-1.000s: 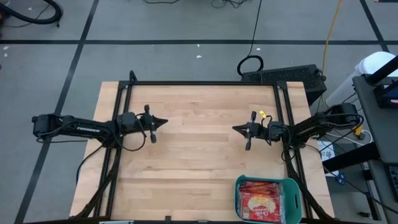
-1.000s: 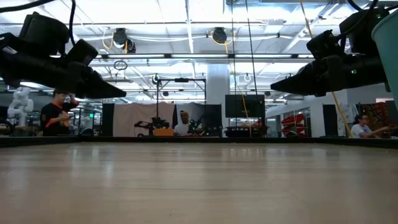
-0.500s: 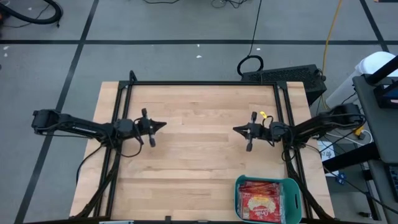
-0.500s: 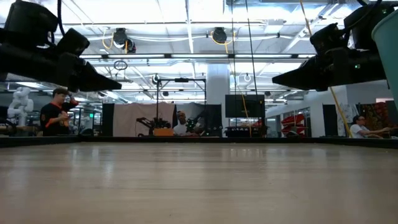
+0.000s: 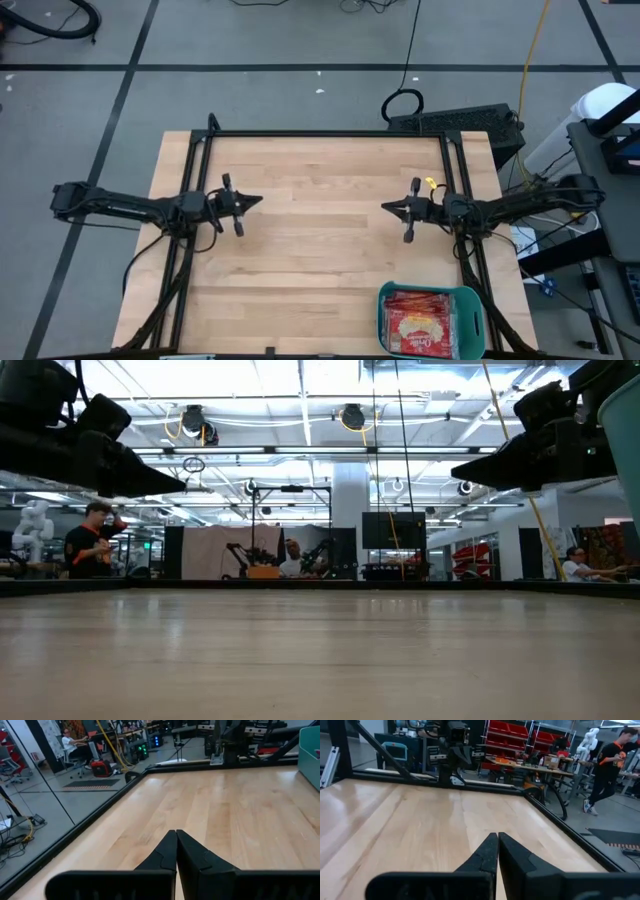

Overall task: Sort popcorn bags into baskets
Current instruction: Return to Home Position

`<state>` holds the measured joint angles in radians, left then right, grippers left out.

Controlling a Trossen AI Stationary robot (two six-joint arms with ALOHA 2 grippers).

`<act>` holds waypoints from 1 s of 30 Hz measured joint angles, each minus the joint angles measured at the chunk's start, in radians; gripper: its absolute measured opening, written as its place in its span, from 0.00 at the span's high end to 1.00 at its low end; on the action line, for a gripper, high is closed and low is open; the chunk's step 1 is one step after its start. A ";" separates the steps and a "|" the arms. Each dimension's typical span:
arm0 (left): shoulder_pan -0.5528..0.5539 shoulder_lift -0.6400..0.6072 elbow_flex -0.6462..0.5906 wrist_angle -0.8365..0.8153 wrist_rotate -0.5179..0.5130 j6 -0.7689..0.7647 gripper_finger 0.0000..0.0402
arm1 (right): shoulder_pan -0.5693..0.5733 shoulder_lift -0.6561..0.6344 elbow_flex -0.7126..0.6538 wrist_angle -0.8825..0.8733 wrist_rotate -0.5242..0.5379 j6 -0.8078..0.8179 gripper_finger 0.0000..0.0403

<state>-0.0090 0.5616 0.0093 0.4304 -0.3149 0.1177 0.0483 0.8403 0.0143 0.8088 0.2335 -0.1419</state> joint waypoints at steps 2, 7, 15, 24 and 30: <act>0.000 -0.024 0.000 -0.026 0.000 -0.002 0.99 | 0.000 -0.053 0.000 -0.055 0.000 -0.002 0.98; 0.000 -0.077 0.000 -0.088 0.000 -0.006 0.99 | 0.000 -0.178 0.000 -0.178 0.001 -0.002 0.98; 0.000 -0.135 0.000 -0.152 0.000 -0.019 0.99 | 0.000 -0.376 0.001 -0.364 0.001 0.002 0.98; 0.000 -0.164 0.000 -0.175 0.000 -0.021 0.98 | 0.000 -0.579 0.000 -0.527 0.000 -0.035 0.98; 0.000 -0.164 0.000 -0.199 0.000 -0.022 0.99 | 0.000 -0.704 0.000 -0.627 -0.024 -0.038 0.98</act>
<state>-0.0086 0.3977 0.0097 0.2314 -0.3153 0.0954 0.0479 0.1360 0.0147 0.1819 0.2094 -0.1796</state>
